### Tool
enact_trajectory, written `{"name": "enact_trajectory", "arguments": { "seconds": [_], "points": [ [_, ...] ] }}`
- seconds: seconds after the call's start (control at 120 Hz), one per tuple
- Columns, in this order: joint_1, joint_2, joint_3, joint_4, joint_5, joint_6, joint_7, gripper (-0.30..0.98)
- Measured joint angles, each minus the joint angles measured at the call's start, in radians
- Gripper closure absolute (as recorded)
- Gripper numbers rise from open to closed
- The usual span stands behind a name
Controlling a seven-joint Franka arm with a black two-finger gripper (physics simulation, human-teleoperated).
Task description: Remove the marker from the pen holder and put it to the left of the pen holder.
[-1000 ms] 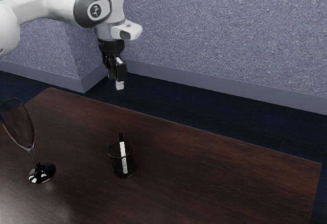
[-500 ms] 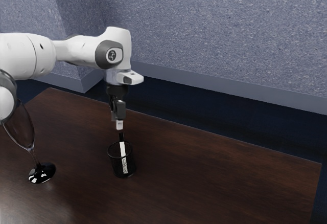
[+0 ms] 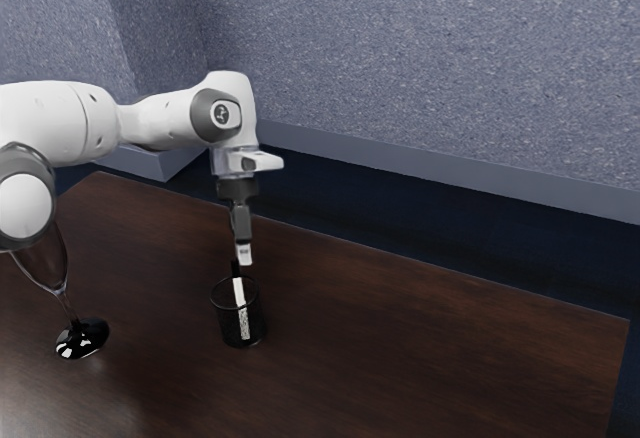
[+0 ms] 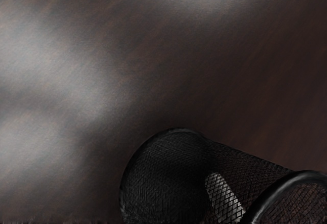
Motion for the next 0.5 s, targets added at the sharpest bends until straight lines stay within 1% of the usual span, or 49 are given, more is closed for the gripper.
{"name": "enact_trajectory", "arguments": {
  "seconds": [0.233, 0.4, 0.45, 0.5],
  "points": [
    [0.003, -0.036, -0.011, -0.014, -0.004, -0.107, 0.006, 0.00],
    [-0.004, -0.020, -0.008, -0.019, 0.003, -0.152, 0.000, 0.00],
    [-0.006, -0.018, -0.008, -0.018, 0.004, -0.160, -0.003, 0.05],
    [-0.006, -0.018, -0.008, -0.018, 0.005, -0.165, -0.006, 0.14]
  ]
}}
